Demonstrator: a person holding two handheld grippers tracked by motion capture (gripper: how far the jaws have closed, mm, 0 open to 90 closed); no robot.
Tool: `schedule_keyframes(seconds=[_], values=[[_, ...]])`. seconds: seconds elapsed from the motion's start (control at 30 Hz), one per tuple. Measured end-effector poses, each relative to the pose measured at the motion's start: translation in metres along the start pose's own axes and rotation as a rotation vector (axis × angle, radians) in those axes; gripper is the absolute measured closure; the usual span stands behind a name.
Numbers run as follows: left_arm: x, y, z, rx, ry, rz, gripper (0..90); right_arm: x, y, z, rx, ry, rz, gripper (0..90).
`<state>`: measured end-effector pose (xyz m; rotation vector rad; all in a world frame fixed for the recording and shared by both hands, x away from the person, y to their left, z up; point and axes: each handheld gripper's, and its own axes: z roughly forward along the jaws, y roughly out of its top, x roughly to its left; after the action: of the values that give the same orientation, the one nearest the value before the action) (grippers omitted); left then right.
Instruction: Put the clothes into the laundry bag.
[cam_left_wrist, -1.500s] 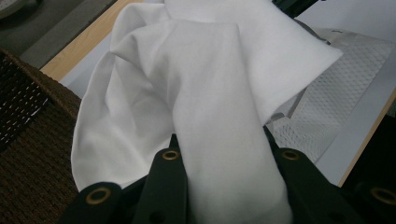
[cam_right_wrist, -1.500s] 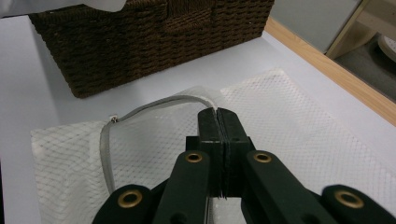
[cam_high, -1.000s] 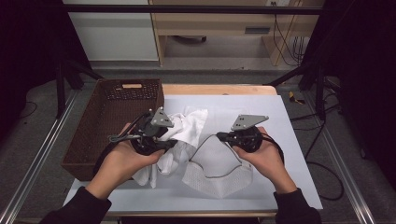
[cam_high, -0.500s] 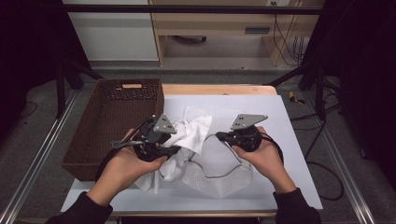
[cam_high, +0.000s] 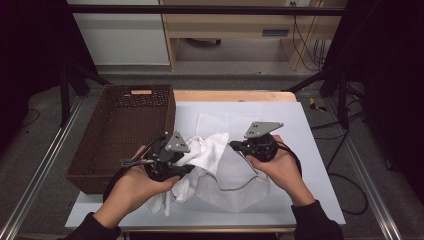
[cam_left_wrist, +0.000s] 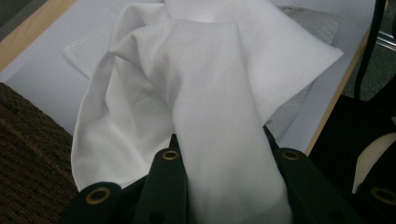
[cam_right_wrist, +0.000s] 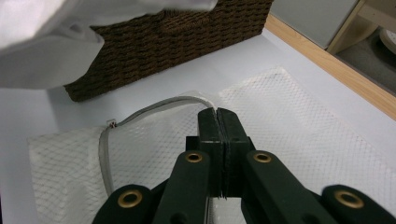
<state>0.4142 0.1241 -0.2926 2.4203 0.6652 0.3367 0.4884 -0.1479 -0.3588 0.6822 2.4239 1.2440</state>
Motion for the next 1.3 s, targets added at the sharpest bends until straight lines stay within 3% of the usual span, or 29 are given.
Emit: schedule_keyframes(seconds=[0.27,0.7,0.93,1.07,1.3], values=[[-0.011,-0.004,0.003,0.020,-0.017,0.018,73.8,-0.004,0.008,0.001,0.028,-0.003,0.014,89.9],[-0.038,0.011,0.020,0.049,-0.089,0.087,73.8,-0.010,0.010,-0.002,0.034,-0.008,0.041,89.9],[-0.052,0.018,0.038,0.069,-0.133,0.111,73.8,-0.009,0.010,0.001,0.032,-0.002,0.034,89.9],[-0.057,0.024,0.053,0.078,-0.123,0.131,73.7,-0.008,0.010,0.000,0.024,0.001,0.033,89.9],[-0.057,0.025,0.070,0.090,-0.136,0.122,73.7,-0.008,0.009,-0.002,0.011,0.002,0.038,89.9]])
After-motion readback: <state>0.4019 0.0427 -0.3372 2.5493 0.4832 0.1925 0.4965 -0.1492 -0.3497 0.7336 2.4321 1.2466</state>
